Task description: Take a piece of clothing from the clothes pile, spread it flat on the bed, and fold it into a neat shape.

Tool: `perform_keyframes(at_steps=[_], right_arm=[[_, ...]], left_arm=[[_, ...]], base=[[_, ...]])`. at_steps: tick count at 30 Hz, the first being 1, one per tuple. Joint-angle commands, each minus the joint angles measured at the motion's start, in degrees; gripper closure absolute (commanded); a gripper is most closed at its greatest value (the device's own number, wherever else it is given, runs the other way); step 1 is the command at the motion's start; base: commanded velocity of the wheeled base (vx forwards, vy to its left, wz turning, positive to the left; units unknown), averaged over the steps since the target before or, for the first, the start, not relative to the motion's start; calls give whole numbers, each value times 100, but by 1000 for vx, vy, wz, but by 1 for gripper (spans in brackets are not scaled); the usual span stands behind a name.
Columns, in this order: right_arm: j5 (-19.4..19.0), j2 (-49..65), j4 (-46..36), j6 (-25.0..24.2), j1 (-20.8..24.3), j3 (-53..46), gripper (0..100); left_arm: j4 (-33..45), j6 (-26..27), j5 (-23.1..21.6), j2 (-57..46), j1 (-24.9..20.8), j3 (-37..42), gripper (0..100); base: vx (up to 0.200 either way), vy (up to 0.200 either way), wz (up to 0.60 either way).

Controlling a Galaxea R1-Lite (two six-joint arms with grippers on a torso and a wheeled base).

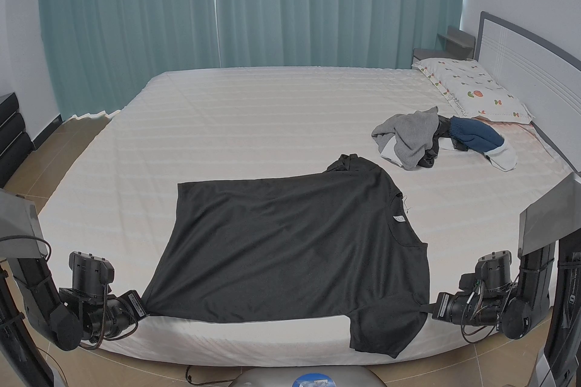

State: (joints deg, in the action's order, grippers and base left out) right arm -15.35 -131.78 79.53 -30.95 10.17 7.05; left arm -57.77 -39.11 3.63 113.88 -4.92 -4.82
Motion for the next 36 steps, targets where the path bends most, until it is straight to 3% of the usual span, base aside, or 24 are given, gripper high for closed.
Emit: perform_keyframes(at_steps=[1, 15, 24, 35, 36], right_arm=[[-3, 74, 1, 151, -155, -212, 100], [49, 267, -87, 801, -226, -705, 100], [225, 302, -535, 1021, -129, -705, 100], [225, 276, -482, 1012, -85, -652, 100], [225, 284, -474, 1012, -76, -661, 0]], left_arm=[[11, 8, 6, 90, 9, 7, 100], [3, 465, 15, 292, 44, 279, 100], [3, 588, 32, 433, 44, 341, 100], [-15, 580, 32, 486, 35, 341, 100], [-15, 580, 15, 477, 35, 341, 0]], base=[[0, 0, 0], [0, 0, 0], [0, 0, 0], [0, 0, 0], [0, 0, 0]])
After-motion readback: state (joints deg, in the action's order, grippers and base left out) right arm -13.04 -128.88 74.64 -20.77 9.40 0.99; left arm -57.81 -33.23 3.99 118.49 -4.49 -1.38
